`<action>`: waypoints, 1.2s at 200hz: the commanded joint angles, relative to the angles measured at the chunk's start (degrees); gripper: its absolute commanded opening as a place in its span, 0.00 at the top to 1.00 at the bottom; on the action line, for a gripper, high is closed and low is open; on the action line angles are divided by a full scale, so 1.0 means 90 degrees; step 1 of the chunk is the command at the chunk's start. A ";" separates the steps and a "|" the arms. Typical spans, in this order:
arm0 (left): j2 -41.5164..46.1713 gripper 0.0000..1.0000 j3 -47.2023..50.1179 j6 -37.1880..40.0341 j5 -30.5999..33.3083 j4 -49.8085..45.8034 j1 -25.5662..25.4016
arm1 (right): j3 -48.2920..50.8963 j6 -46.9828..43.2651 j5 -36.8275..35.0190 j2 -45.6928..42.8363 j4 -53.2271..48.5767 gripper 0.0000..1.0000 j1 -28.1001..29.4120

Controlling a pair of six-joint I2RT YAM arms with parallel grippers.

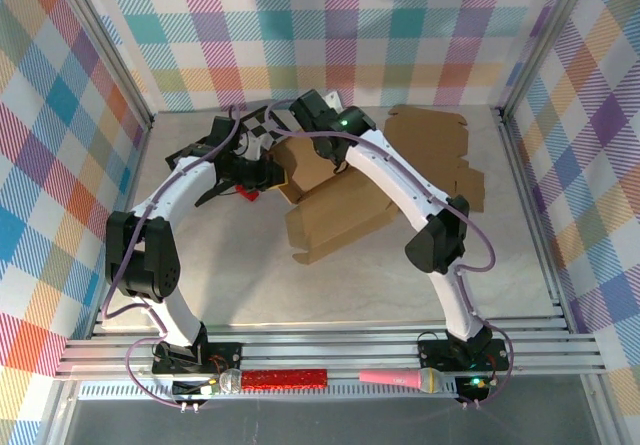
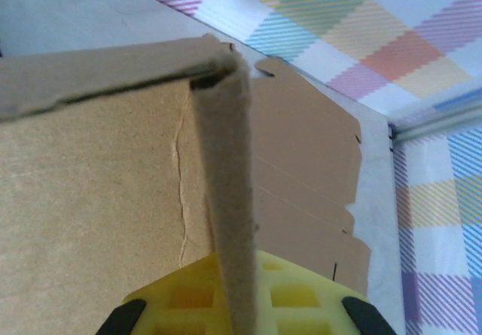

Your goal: Fold the paper box

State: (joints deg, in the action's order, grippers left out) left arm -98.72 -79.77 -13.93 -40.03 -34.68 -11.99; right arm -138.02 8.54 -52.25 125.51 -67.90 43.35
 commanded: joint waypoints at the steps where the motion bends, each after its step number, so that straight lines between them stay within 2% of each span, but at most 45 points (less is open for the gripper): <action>1: -0.0012 1.00 -0.0124 -0.0293 0.0298 -0.0226 -0.0061 | -0.0079 0.1199 -0.0749 0.0142 -0.1057 1.00 0.0012; 22: -0.0028 1.00 -0.0052 -0.0379 0.0798 -0.0362 -0.0197 | 0.0350 0.1517 -0.0738 0.0104 -0.1025 1.00 0.0181; 60: -0.0097 1.00 0.0280 -0.0637 0.1636 -0.0464 -0.0513 | 0.1136 0.2675 -0.0433 0.0110 -0.1253 1.00 0.0285; 94: -0.0115 1.00 0.0836 -0.0869 0.2378 -0.0278 -0.0800 | 0.2537 0.2770 0.0082 -0.0379 -0.0210 1.00 0.0319; 146: -0.0235 1.00 0.1731 -0.1205 0.3247 0.0320 -0.0977 | 0.3916 0.3371 0.0548 -0.0556 0.0266 1.00 0.0329; 161: -0.0249 0.95 0.1904 -0.1298 0.3410 0.0542 -0.1067 | 0.4249 0.3465 0.0636 -0.0657 0.0465 1.00 0.0346; 214: -0.0377 0.90 0.1967 -0.1284 0.4282 0.0680 -0.1406 | 0.4519 0.3436 0.0693 -0.0666 0.0636 1.00 0.0397; 240: -0.0400 0.89 0.1807 -0.1371 0.5017 0.0440 -0.1606 | 0.4543 0.3458 0.0755 -0.0672 0.0630 1.00 0.0398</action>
State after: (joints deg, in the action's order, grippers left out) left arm -100.29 -63.92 -24.51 -7.92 -28.38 -25.41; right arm -98.28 38.39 -45.50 120.49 -59.35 47.55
